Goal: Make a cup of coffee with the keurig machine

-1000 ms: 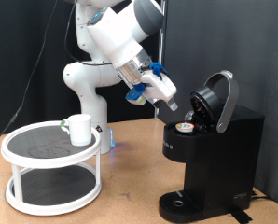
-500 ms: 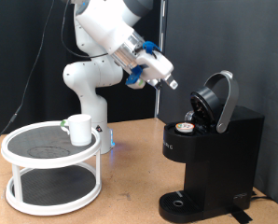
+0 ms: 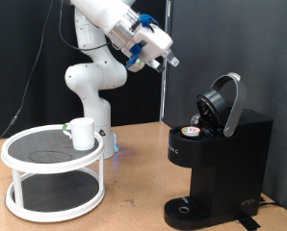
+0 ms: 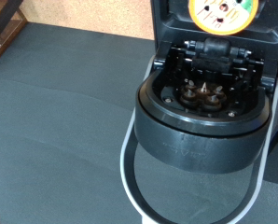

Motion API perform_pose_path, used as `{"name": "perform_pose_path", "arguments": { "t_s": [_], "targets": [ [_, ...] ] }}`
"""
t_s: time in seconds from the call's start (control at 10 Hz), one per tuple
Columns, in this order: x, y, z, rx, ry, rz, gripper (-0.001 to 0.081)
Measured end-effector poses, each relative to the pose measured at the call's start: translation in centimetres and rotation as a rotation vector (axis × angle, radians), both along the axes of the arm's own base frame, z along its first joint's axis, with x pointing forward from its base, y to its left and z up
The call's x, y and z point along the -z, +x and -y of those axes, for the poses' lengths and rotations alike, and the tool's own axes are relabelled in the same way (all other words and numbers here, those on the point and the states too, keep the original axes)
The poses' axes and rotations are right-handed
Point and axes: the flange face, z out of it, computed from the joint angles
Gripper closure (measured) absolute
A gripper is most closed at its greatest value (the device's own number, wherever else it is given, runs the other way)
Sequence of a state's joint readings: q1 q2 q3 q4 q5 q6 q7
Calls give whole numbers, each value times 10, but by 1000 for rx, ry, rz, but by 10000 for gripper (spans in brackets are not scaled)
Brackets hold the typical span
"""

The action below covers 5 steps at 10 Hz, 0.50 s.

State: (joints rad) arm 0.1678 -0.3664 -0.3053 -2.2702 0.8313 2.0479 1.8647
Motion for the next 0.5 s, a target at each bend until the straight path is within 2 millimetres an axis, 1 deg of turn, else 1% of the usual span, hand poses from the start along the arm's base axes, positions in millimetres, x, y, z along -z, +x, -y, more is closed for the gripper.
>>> {"name": "perform_pose_path", "arguments": {
  "t_s": [0.3, 0.5],
  "targets": [
    [1, 0, -3, -17, 39, -19, 72],
    [-9, 7, -10, -74, 112, -53, 72]
  ]
}}
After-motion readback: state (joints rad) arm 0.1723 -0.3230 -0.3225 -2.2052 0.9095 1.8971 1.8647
